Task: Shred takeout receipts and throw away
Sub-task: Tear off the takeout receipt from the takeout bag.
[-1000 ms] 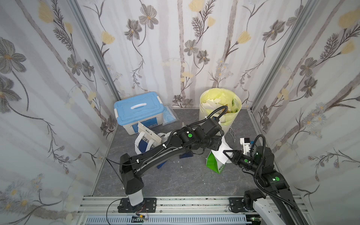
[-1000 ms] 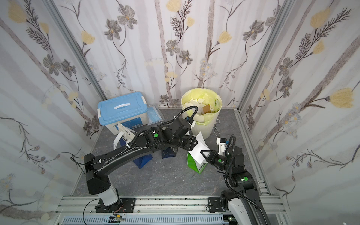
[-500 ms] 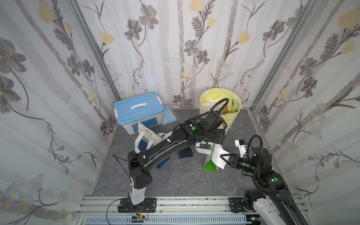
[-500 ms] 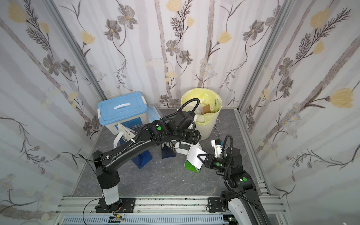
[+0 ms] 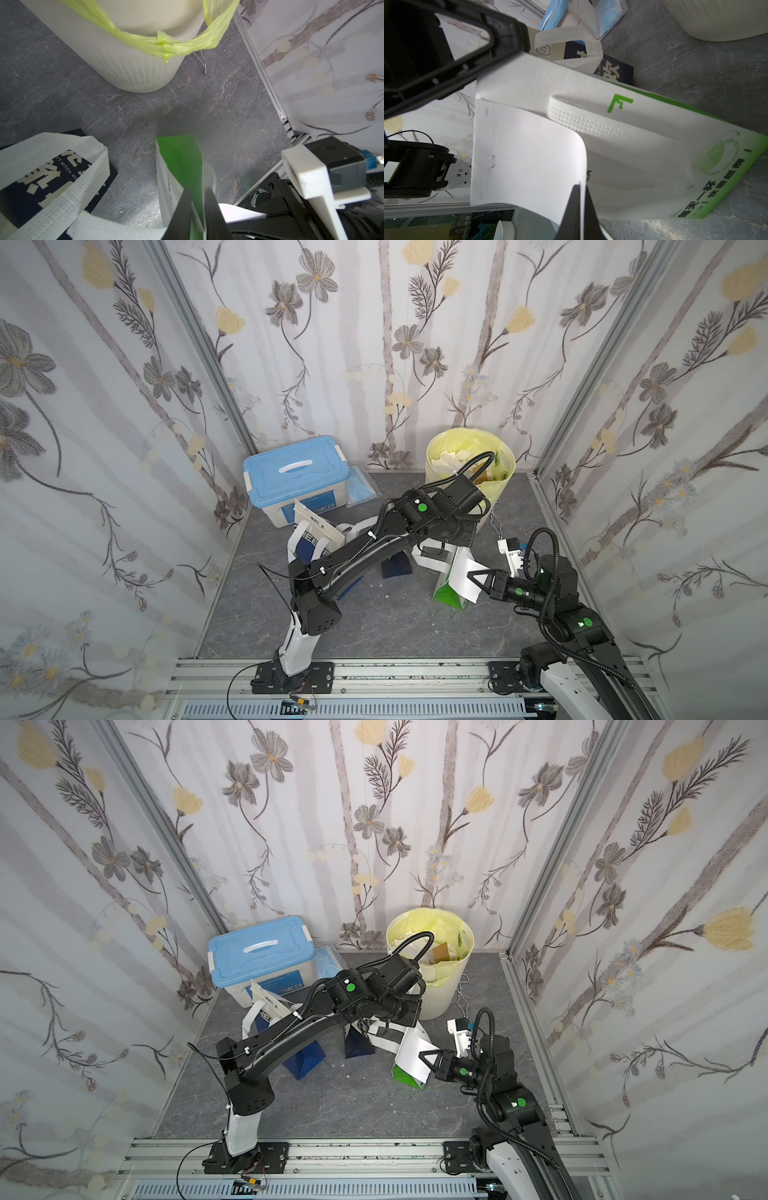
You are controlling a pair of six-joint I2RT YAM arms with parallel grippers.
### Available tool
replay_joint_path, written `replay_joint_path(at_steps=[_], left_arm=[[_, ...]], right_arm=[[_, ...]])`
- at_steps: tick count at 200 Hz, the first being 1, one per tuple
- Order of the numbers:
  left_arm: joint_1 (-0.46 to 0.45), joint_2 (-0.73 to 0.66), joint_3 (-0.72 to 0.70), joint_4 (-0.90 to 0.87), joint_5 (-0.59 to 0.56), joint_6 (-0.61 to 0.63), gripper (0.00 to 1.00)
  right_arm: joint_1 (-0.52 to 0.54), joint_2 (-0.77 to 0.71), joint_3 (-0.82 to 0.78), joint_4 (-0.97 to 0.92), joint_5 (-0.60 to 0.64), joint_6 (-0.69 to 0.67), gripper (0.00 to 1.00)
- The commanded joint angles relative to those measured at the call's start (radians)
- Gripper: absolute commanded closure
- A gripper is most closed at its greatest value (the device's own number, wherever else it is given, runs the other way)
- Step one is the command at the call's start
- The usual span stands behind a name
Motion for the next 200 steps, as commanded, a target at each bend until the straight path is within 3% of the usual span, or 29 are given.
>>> replay_joint_path(at_steps=[1, 20, 77, 112, 178, 200], left_arm=[[0.0, 0.007, 0.009, -0.022, -0.01, 0.003, 0.92], [0.001, 0.009, 0.007, -0.027, -0.009, 0.0, 1.0], [0.0, -0.001, -0.002, -0.049, -0.03, -0.007, 1.0], [0.002, -0.003, -0.014, -0.053, -0.039, -0.007, 1.0], [0.002, -0.002, -0.029, -0.056, -0.043, -0.002, 1.0], [0.003, -0.007, -0.026, -0.057, -0.046, 0.001, 1.0]], right_arm=[[0.006, 0.003, 0.009, -0.002, 0.008, -0.022, 1.0], [0.011, 0.0, 0.023, -0.008, 0.021, -0.034, 1.0], [0.063, -0.104, 0.176, -0.046, 0.176, -0.28, 1.0], [0.069, -0.137, 0.256, -0.069, 0.161, -0.4, 1.0], [0.069, -0.218, 0.328, -0.093, 0.127, -0.506, 1.0], [0.07, -0.226, 0.363, -0.165, 0.192, -0.522, 1.0]])
